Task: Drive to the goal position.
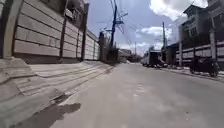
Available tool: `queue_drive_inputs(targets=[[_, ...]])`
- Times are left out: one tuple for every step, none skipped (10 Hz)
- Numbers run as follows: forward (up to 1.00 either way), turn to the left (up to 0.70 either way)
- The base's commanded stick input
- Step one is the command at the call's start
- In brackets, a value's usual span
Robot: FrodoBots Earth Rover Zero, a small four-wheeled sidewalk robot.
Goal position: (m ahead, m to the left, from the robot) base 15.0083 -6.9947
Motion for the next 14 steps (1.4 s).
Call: queue_drive_inputs(targets=[[1.00,-0.13],[1.00,-0.01],[1.00,0.00],[1.00,0.00],[1.00,0.00],[1.00,0.00],[1.00,0.00],[1.00,0.00],[1.00,0.00],[1.00,0.00],[1.00,0.00],[1.00,0.00],[1.00,0.00],[1.00,0.00]])
